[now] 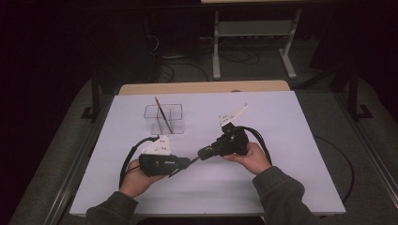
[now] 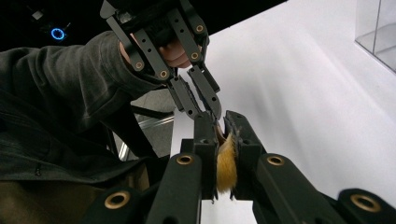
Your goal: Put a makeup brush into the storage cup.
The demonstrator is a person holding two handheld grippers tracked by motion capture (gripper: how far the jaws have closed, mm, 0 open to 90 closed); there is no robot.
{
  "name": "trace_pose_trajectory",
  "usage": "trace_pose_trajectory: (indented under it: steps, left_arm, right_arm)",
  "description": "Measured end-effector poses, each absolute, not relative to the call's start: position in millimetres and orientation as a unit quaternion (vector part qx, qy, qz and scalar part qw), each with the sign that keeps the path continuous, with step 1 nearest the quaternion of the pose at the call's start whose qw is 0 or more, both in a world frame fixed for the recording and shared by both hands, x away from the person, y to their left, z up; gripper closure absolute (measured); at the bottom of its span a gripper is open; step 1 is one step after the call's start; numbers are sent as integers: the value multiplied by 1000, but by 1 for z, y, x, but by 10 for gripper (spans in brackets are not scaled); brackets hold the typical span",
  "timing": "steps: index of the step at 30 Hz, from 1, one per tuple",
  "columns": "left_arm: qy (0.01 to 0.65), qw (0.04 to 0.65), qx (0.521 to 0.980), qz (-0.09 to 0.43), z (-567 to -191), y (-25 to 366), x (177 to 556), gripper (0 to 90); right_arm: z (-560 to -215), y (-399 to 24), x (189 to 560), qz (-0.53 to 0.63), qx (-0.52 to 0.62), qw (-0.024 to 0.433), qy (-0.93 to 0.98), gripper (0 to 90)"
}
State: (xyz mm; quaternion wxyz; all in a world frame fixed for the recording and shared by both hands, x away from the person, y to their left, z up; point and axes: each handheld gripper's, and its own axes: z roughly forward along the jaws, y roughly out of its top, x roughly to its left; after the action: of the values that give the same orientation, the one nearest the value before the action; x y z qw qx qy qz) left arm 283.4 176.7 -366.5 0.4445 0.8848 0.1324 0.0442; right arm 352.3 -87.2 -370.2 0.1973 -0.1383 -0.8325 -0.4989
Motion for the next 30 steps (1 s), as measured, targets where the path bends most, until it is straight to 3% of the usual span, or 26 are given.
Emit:
trace_pose_trajectory:
  steps: [3, 6, 12, 14, 21, 28, 29, 30]
  left_arm:
    - [137, 442, 886, 36, -367, 175, 284, 824]
    - [143, 431, 890, 40, -367, 172, 284, 715]
    - [133, 410, 902, 23, -366, 169, 286, 684]
    - [135, 407, 903, 21, -366, 168, 285, 685]
    - [119, 392, 912, 10, -366, 162, 285, 823]
    - [122, 402, 908, 2, -369, 165, 287, 842]
    - [124, 404, 906, 2, -369, 165, 287, 842]
    - [125, 406, 905, 2, -369, 165, 287, 842]
  right_arm:
    - [-369, -87, 351, -494, -132, 193, -838, 828]
    - [-364, -85, 349, -486, -122, 186, -845, 829]
    - [-352, -81, 345, -451, -106, 160, -872, 828]
    - [-351, -80, 345, -446, -105, 160, -874, 828]
    - [-340, -74, 342, -432, -83, 143, -887, 828]
    - [-341, -75, 337, -443, -83, 128, -883, 817]
    - [-342, -75, 336, -448, -83, 126, -881, 796]
    - [-342, -76, 336, -455, -88, 123, -877, 717]
